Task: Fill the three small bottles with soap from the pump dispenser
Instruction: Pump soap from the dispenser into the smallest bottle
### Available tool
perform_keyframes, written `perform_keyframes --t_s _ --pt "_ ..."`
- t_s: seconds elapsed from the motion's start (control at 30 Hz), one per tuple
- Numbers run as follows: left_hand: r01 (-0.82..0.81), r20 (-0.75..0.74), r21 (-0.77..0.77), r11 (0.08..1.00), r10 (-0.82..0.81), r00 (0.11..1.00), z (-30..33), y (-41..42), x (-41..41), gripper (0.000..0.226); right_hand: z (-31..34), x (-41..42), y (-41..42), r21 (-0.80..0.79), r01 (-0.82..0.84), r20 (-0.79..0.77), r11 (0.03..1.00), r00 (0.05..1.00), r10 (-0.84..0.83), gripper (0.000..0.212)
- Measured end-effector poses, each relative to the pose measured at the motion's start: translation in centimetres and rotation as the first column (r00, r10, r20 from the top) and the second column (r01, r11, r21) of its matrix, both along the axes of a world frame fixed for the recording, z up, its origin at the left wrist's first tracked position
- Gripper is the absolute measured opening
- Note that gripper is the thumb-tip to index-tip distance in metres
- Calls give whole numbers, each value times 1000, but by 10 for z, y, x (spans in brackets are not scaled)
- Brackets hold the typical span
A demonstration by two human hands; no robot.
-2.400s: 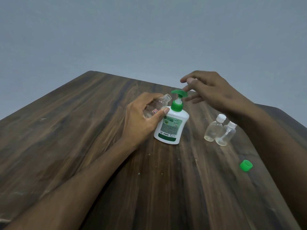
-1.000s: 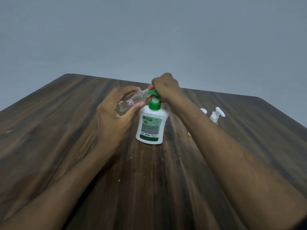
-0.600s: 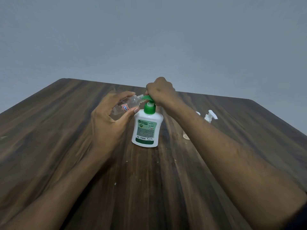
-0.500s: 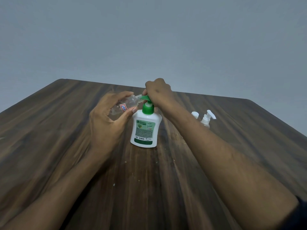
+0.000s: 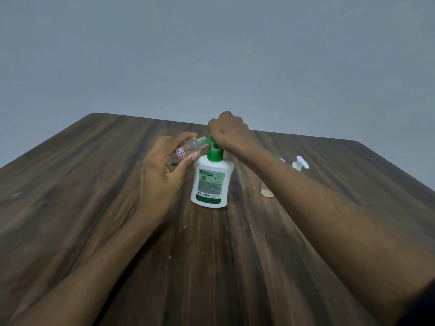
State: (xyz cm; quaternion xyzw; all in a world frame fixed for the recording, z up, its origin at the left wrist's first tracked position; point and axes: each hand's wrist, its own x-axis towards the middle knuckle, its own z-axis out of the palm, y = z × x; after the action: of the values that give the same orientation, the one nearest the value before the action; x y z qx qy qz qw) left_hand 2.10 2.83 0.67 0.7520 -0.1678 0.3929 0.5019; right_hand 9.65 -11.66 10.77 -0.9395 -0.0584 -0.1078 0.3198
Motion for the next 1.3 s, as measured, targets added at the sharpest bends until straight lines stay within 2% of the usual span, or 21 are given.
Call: perform_keyframes --t_s 0.13,0.27,0.57,0.87,0.97,1.07,1.3 --pt "-2 3 17 1000 2 1000 0 -1 -1 32 -1 -2 -1 28 1 -19 1000 1000 -1 14" --pt "17 -14 45 999 -17 1000 -3 2 0 31 6 -7 1 -73 -11 -39 997 999 8 16" --pt "-23 28 50 998 22 999 -5 -6 -8 27 11 -11 3 -123 -3 -36 992 999 -1 18" --pt "-118 75 50 992 114 991 -9 -8 -7 28 12 -13 3 -100 6 -23 995 1000 -8 18" --pt "-123 83 62 991 117 990 -12 -10 -7 28 9 -12 2 -99 -21 -73 995 997 13 16" --pt "-139 87 42 989 135 987 -12 -13 -9 29 10 -11 1 -107 -21 -27 994 999 18 16" --pt "-152 83 34 988 149 985 -13 -16 -10 28 9 -11 1 -114 -13 -29 993 1000 9 15"
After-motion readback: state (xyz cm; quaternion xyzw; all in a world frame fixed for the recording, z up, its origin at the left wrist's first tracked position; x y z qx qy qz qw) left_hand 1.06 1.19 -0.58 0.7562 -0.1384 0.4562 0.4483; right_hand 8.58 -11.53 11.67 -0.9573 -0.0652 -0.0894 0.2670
